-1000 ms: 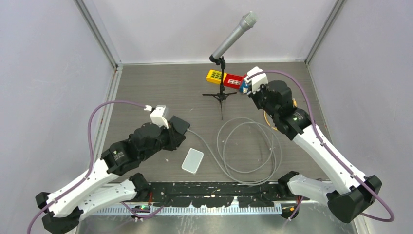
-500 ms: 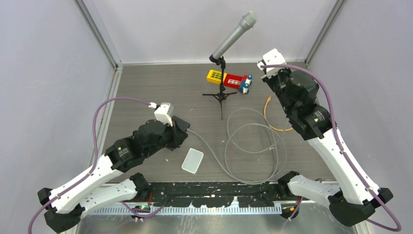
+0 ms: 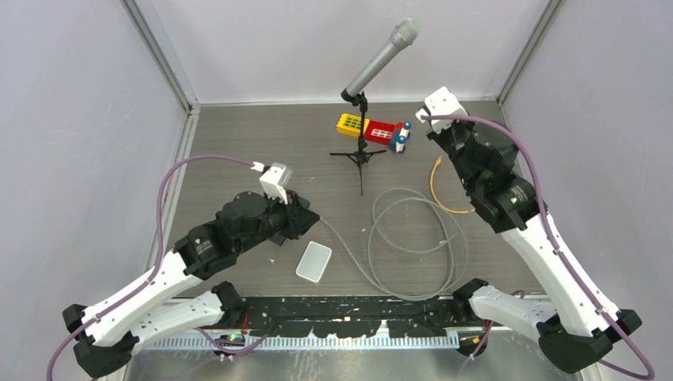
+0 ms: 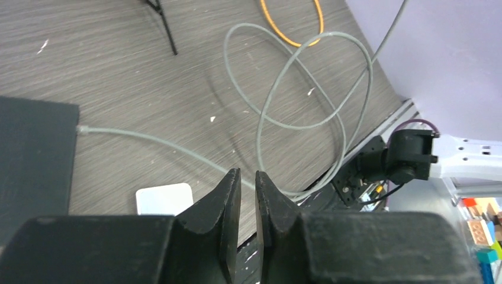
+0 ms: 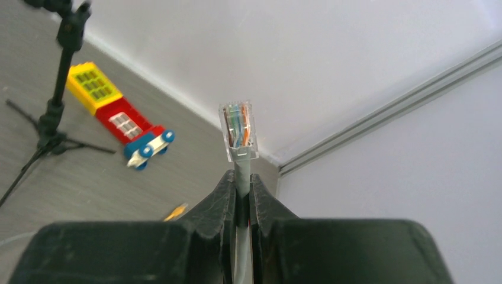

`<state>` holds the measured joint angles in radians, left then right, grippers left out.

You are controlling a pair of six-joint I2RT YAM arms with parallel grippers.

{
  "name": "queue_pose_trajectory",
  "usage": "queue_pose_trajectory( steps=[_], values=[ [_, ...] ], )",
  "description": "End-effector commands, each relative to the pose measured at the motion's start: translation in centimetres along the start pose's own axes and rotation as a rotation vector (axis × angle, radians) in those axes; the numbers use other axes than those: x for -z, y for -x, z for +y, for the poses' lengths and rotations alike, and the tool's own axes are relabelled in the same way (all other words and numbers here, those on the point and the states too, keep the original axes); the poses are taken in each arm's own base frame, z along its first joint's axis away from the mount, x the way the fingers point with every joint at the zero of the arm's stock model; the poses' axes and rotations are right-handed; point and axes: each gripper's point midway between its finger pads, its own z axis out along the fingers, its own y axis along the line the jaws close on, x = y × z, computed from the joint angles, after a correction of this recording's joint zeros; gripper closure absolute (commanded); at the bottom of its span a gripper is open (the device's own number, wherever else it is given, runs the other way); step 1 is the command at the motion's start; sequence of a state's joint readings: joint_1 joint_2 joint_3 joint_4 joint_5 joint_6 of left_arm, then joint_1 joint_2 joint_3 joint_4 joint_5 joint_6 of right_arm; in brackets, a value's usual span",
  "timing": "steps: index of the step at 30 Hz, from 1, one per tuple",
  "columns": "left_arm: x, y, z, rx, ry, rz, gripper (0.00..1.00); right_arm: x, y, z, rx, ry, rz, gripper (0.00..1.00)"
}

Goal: Insert the plug into the switch port
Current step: Pick up the connector from the center of the board.

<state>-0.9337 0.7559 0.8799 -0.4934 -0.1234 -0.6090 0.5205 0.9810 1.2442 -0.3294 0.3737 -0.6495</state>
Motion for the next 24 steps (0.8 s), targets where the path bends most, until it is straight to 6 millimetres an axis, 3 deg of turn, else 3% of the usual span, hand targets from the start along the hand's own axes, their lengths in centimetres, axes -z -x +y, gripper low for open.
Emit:
queue_pose_trajectory(
  steps=[1, 9, 16, 21, 24],
  values=[
    [-1.4, 0.5, -2.5, -0.005, -0.127, -0.019, 0.84, 0.9, 6.6, -7.4, 0.038, -0.212, -0.127, 1.0],
    [-4.6, -2.6, -3.9, -0.008, -0.191, 0.134, 0.92, 2.7, 14.7, -14.8, 0.087, -0.382, -0.265, 1.0],
    [-5.5, -4.1, -4.6, 0.018, -0.231, 0.2, 0.98, 3.9, 18.5, -18.0, 0.105, -0.45, -0.334, 1.0],
    [-5.2, -4.1, -3.9, 0.022, -0.207, 0.175, 0.97, 4.1, 18.9, -18.2, 0.09, -0.434, -0.338, 1.0],
    [-4.7, -3.8, -3.3, 0.019, -0.175, 0.159, 0.97, 4.5, 18.0, -15.0, 0.034, -0.267, -0.37, 1.0]
  ],
)
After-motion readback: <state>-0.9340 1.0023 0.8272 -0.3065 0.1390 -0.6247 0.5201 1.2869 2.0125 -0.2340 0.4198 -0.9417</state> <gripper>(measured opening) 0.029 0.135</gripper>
